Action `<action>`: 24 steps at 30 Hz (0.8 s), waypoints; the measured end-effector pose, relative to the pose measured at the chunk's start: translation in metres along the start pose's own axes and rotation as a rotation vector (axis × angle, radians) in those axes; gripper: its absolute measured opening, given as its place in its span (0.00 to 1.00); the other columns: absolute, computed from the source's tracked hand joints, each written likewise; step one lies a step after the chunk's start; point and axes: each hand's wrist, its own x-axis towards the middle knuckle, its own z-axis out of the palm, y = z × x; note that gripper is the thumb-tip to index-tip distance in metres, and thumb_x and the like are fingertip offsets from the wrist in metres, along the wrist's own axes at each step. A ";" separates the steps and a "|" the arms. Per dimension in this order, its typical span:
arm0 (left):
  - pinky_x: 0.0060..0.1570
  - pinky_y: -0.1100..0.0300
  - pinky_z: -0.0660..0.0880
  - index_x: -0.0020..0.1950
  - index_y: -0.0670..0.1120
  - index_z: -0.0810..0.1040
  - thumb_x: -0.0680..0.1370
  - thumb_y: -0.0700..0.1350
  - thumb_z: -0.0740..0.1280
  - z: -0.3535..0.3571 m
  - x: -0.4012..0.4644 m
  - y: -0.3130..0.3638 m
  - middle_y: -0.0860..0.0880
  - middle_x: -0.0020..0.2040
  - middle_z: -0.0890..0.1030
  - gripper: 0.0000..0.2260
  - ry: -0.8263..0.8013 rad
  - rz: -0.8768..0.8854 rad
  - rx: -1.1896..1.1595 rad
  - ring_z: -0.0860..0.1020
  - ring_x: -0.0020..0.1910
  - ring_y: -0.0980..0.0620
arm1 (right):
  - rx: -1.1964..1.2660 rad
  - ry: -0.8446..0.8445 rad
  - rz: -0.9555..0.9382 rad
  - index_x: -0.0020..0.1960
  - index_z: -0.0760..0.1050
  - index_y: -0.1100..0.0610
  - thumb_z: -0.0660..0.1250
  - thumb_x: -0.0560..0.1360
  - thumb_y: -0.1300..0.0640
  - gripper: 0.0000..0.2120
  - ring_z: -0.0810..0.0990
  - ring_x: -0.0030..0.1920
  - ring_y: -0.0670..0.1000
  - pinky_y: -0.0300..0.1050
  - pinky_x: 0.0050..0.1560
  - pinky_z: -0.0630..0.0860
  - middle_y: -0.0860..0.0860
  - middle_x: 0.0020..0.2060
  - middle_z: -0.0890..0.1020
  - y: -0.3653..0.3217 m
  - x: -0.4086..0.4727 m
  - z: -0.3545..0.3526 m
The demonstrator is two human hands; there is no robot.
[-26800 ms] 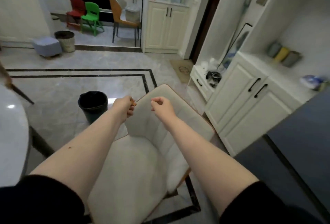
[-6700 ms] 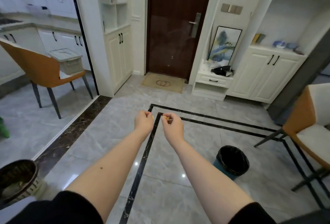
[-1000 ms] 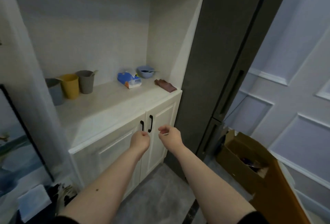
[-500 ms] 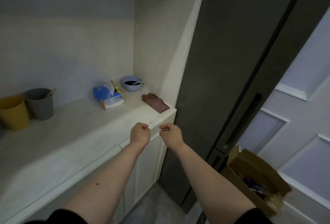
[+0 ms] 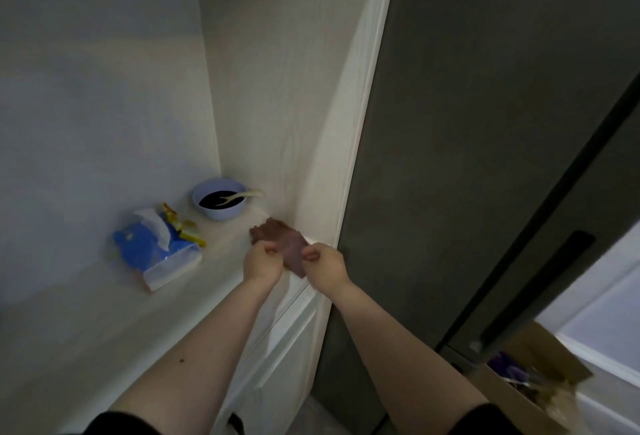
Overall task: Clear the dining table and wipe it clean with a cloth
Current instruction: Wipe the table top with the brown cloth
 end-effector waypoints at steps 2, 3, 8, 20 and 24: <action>0.58 0.49 0.74 0.63 0.38 0.73 0.69 0.41 0.66 0.005 0.012 -0.002 0.36 0.58 0.78 0.23 -0.007 -0.022 0.033 0.77 0.56 0.39 | -0.055 -0.042 0.001 0.57 0.76 0.65 0.63 0.73 0.67 0.13 0.78 0.49 0.52 0.37 0.50 0.74 0.58 0.49 0.80 0.002 0.010 0.001; 0.61 0.51 0.72 0.66 0.38 0.72 0.71 0.39 0.67 0.008 0.019 -0.003 0.36 0.60 0.77 0.22 -0.001 -0.023 0.057 0.76 0.59 0.40 | -0.076 -0.046 -0.016 0.58 0.76 0.65 0.63 0.73 0.67 0.14 0.79 0.52 0.54 0.37 0.53 0.75 0.59 0.52 0.81 0.006 0.019 0.001; 0.61 0.58 0.67 0.67 0.41 0.71 0.74 0.37 0.63 0.018 0.041 -0.007 0.35 0.64 0.73 0.21 0.091 -0.047 0.138 0.71 0.63 0.39 | -0.242 -0.146 -0.091 0.60 0.78 0.59 0.70 0.70 0.60 0.18 0.78 0.58 0.53 0.37 0.56 0.72 0.55 0.57 0.80 0.012 0.044 0.006; 0.60 0.57 0.70 0.56 0.42 0.81 0.74 0.39 0.65 0.028 0.051 -0.011 0.41 0.58 0.80 0.12 0.163 -0.089 0.264 0.74 0.61 0.42 | -0.524 -0.190 -0.345 0.47 0.79 0.60 0.64 0.74 0.57 0.08 0.79 0.48 0.58 0.49 0.46 0.77 0.59 0.46 0.80 0.017 0.050 -0.002; 0.60 0.54 0.72 0.52 0.41 0.83 0.74 0.37 0.64 0.027 0.038 -0.005 0.41 0.55 0.82 0.10 0.215 -0.069 0.199 0.78 0.57 0.43 | -0.464 -0.190 -0.336 0.45 0.75 0.59 0.60 0.75 0.61 0.06 0.78 0.45 0.58 0.43 0.40 0.70 0.58 0.44 0.79 0.018 0.045 -0.016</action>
